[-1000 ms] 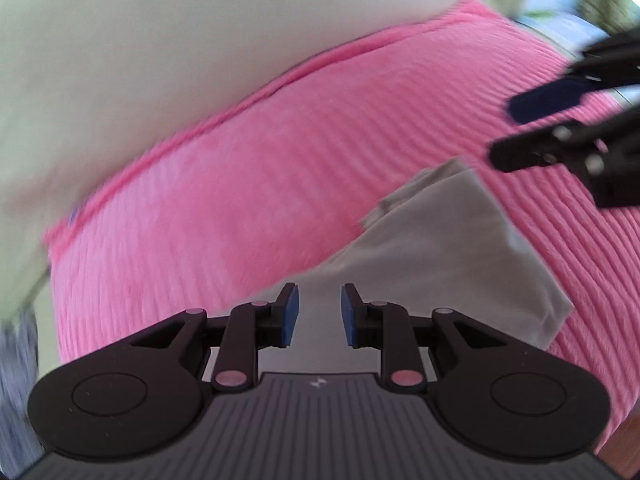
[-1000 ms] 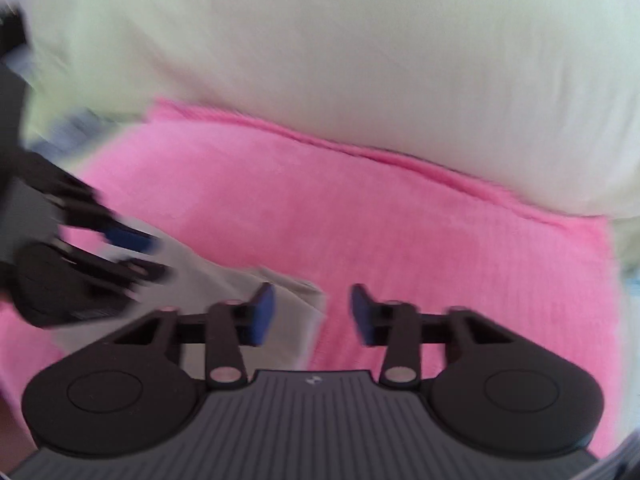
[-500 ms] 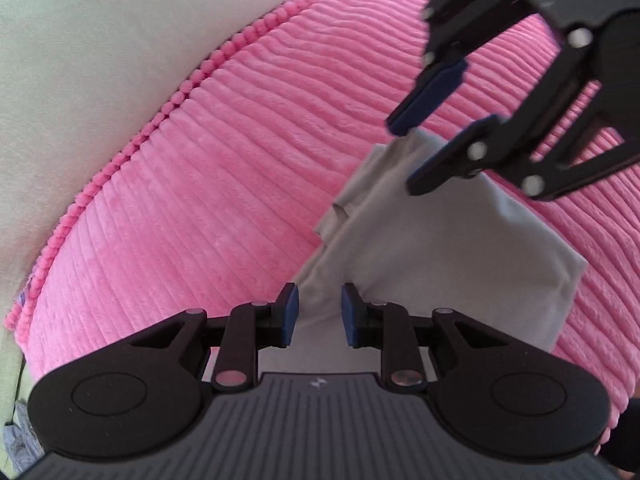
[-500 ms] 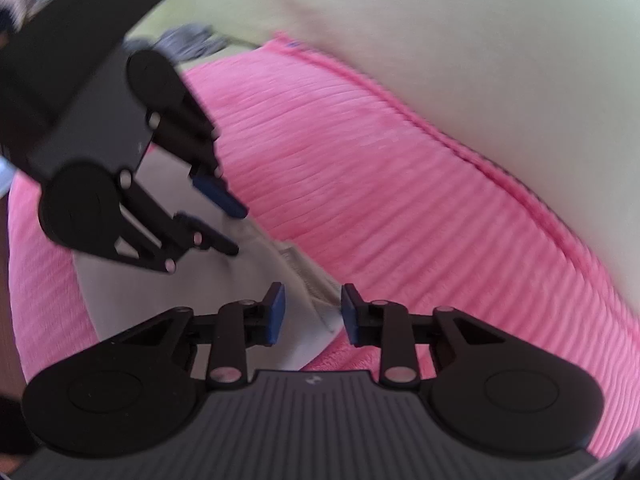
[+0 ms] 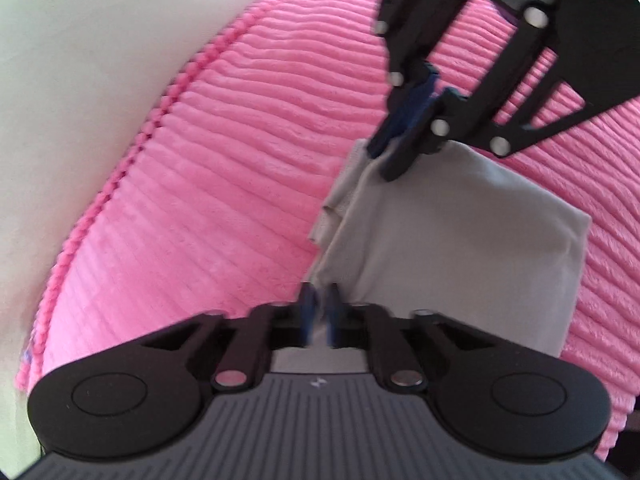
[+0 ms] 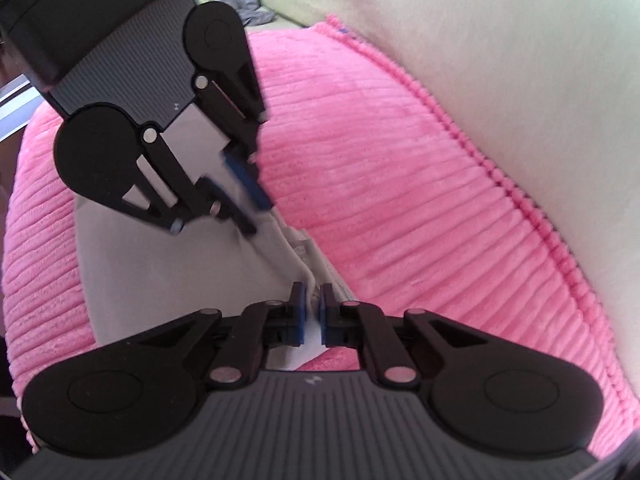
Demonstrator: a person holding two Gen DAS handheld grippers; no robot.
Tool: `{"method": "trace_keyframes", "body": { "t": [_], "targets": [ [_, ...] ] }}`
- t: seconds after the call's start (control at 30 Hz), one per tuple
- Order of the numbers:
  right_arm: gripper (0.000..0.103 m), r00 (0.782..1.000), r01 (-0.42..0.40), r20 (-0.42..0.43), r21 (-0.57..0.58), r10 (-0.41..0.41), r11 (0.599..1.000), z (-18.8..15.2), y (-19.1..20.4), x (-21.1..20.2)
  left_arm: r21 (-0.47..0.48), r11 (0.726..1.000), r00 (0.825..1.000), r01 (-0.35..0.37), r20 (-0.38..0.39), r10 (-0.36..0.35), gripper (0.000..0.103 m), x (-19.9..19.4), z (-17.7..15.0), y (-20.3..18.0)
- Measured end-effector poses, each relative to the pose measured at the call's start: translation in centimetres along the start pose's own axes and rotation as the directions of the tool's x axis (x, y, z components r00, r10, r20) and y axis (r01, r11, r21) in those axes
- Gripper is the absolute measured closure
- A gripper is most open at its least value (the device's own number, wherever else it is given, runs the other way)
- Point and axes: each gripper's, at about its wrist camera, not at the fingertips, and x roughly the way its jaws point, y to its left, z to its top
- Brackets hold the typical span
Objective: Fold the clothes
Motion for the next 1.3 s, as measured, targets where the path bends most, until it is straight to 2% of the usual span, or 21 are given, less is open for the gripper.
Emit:
{"method": "trace_keyframes", "body": {
  "t": [0.1,0.27,0.4,0.47,0.53,0.6,0.63,0.7,0.77,0.8,0.87,0.93,0.97,1.03,1.1,1.13,1.2,1.27,1.3],
  "targets": [
    [0.099,1.000,0.025,0.014,0.035,-0.026,0.999,-0.1,-0.2,0.3,-0.034,0.999,1.000,-0.025,-0.005,0.025,0.101,0.4,-0.3,0.3],
    [0.099,0.998,0.064,0.010,0.098,-0.065,0.993,-0.6,-0.3,1.0,-0.038,0.998,0.998,-0.057,-0.007,0.057,0.100,0.2,-0.1,0.0],
    [0.099,0.992,0.099,0.066,0.095,-0.105,0.991,-0.3,0.0,-0.1,-0.091,0.996,1.000,-0.015,0.012,0.016,0.094,-1.1,-0.5,0.9],
    [0.099,0.993,0.100,0.054,0.107,-0.106,0.989,-0.4,-0.1,0.2,-0.114,0.993,1.000,-0.010,0.000,0.010,0.090,-0.1,-0.5,1.5],
    [0.098,0.992,0.122,0.002,0.122,-0.123,0.985,-0.9,-0.2,1.6,-0.132,0.990,0.999,-0.040,-0.034,0.036,0.089,0.4,-0.5,1.4],
    [0.092,0.989,0.147,-0.035,0.187,-0.143,0.971,-0.8,-0.3,1.5,-0.151,0.986,0.996,-0.074,-0.059,0.065,0.089,0.6,-0.5,1.7],
    [0.078,0.986,0.165,-0.039,0.211,-0.160,0.964,-0.6,-0.4,1.2,-0.172,0.983,0.997,-0.069,-0.049,0.061,0.089,0.0,-0.5,1.8],
    [0.070,0.976,0.215,-0.031,0.261,-0.215,0.941,-0.3,-0.3,-0.1,-0.215,0.975,0.998,-0.057,-0.028,0.052,0.089,-1.4,-0.7,2.1],
    [0.071,0.969,0.233,-0.004,0.337,-0.247,0.912,-0.5,0.0,-2.0,-0.220,0.974,0.999,-0.046,-0.023,0.042,0.089,-1.6,-0.9,1.8],
    [0.073,0.974,0.210,0.008,0.354,-0.227,0.911,-0.7,0.5,-2.6,-0.223,0.974,0.999,-0.041,-0.021,0.037,0.089,-1.7,-0.9,1.6],
    [0.093,0.984,0.163,0.011,0.369,-0.179,0.915,-1.2,1.5,-2.9,-0.223,0.973,0.998,-0.051,-0.034,0.044,0.087,-0.8,-0.8,1.2],
    [0.095,0.990,0.137,-0.019,0.360,-0.139,0.923,-1.8,2.4,-2.0,-0.283,0.956,0.996,-0.073,-0.064,0.057,0.080,0.3,-1.4,1.7],
    [0.098,0.989,0.151,-0.048,0.378,-0.143,0.914,-2.6,2.4,-1.3,-0.316,0.945,0.995,-0.083,-0.080,0.061,0.080,0.5,-1.9,2.0],
    [0.098,0.984,0.176,-0.072,0.433,-0.160,0.884,-3.6,1.8,-1.0,-0.408,0.906,0.992,-0.112,-0.093,0.080,0.080,-0.4,-3.7,3.4],
    [0.093,0.978,0.206,-0.076,0.487,-0.194,0.849,-4.2,1.2,-2.2,-0.437,0.885,0.985,-0.159,-0.125,0.115,0.079,-1.3,-5.0,4.2],
    [0.090,0.971,0.235,-0.081,0.518,-0.226,0.823,-4.5,0.8,-3.1,-0.452,0.862,0.969,-0.230,-0.186,0.162,0.078,-2.1,-6.9,4.9],
    [0.089,0.964,0.258,-0.084,0.539,-0.253,0.802,-5.0,0.9,-4.8,-0.466,0.838,0.952,-0.283,-0.242,0.187,0.081,-3.0,-8.3,5.3],
    [0.089,0.968,0.231,-0.045,0.539,-0.246,0.810,-5.2,2.3,-6.6,-0.517,0.814,0.957,-0.264,-0.243,0.155,0.081,-5.4,-9.7,4.8],
    [0.089,0.973,0.207,-0.026,0.538,-0.230,0.817,-5.3,3.1,-7.1,-0.530,0.812,0.964,-0.242,-0.227,0.139,0.080,-6.1,-9.9,4.3]
  ]
}}
